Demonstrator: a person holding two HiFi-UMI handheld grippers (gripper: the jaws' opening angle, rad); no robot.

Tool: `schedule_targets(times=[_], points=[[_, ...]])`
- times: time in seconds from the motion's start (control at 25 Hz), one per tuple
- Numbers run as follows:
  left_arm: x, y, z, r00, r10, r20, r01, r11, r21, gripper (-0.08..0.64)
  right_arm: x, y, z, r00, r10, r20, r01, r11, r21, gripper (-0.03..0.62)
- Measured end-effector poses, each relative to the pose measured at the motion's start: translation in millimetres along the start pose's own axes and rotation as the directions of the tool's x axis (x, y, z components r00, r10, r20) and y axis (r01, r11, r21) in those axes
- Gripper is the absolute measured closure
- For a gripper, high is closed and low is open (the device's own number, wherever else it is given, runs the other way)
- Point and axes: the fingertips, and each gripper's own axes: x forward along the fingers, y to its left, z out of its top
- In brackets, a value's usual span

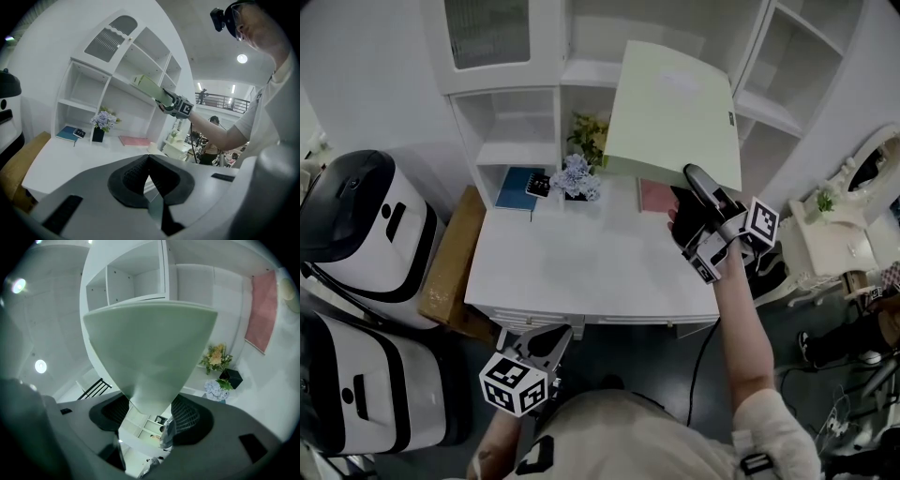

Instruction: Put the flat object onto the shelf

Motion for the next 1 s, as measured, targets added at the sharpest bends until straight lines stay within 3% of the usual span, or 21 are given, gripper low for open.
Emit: schedule_targets(times=[0.44, 0.76, 0.92, 1.0], points=[[3.1, 1.2, -1.7, 1.000, -0.015, -0.015, 0.015, 1.000, 0.005, 0.546, -0.9, 7.3, 25.9, 0.996, 0.017, 0.083, -0.017, 1.000, 0.002, 0.299], [8.7, 0.3, 4.2, 1.000, -0.019, -0.020, 0.019, 1.000, 0.016, 0.546, 1.5, 29.8, 42.9, 0.986, 0.097, 0.135, -0.095, 0.995, -0.021, 0.298], [11.0, -0.1, 6.4, 1.000, -0.017, -0.020, 0.017, 1.000, 0.021, 0.546, 4.9, 45.7, 49.0, 0.981, 0.144, 0.133, -0.135, 0.988, -0.075, 0.319], [11.7, -1.2, 7.7, 1.000, -0.014, -0.021, 0.015, 1.000, 0.021, 0.546, 6.9, 49.9, 51.1, 0.980, 0.150, 0.130, -0.138, 0.985, -0.099, 0.359]])
